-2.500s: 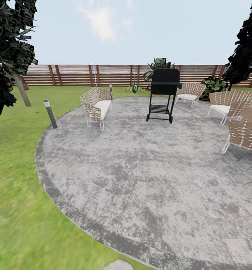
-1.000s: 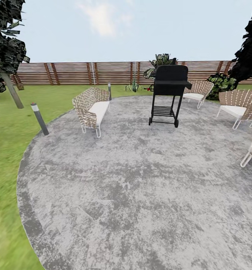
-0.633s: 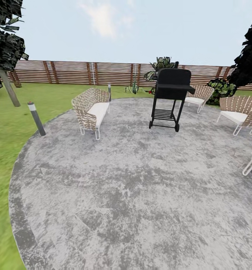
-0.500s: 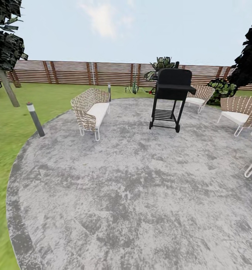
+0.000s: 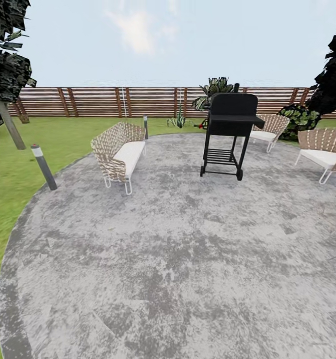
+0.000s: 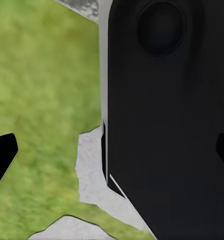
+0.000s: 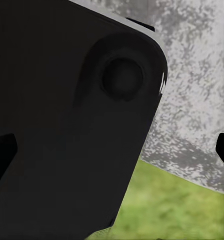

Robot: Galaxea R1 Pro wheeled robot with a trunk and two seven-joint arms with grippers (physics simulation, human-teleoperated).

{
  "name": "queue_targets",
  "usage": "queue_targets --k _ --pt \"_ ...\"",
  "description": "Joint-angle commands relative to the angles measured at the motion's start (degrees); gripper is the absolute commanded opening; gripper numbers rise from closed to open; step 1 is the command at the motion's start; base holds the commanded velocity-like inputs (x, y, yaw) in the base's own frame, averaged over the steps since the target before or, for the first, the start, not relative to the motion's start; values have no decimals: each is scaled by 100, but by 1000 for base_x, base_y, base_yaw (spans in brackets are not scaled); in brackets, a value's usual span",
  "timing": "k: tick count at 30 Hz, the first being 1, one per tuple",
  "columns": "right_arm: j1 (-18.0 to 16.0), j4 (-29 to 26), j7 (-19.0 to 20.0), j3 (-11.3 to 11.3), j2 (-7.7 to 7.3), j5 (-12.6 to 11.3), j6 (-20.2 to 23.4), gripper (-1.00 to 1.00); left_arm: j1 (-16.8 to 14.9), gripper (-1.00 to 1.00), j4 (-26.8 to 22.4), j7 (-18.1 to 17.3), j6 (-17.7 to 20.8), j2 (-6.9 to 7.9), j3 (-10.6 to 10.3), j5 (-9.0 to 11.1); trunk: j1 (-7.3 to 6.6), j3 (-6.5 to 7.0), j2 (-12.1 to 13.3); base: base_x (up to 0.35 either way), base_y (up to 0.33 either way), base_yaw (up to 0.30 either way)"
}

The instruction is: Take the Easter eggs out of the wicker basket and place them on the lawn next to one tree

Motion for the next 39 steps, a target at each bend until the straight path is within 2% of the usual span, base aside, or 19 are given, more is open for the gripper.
queue_targets --k 1,30,39 --pt "-3 6 1 -2 -2 55 -14 100 4 100 -10 1 -7 0 3 3 3 -4 -1 339 0 0" --pt "-3 -1 1 -4 6 29 -21 100 4 100 -10 0 -7 0 3 3 3 -4 -1 339 0 0" --pt "-3 -1 1 -5 6 29 -21 100 4 100 -10 1 -7 0 3 3 3 -4 -1 339 0 133"
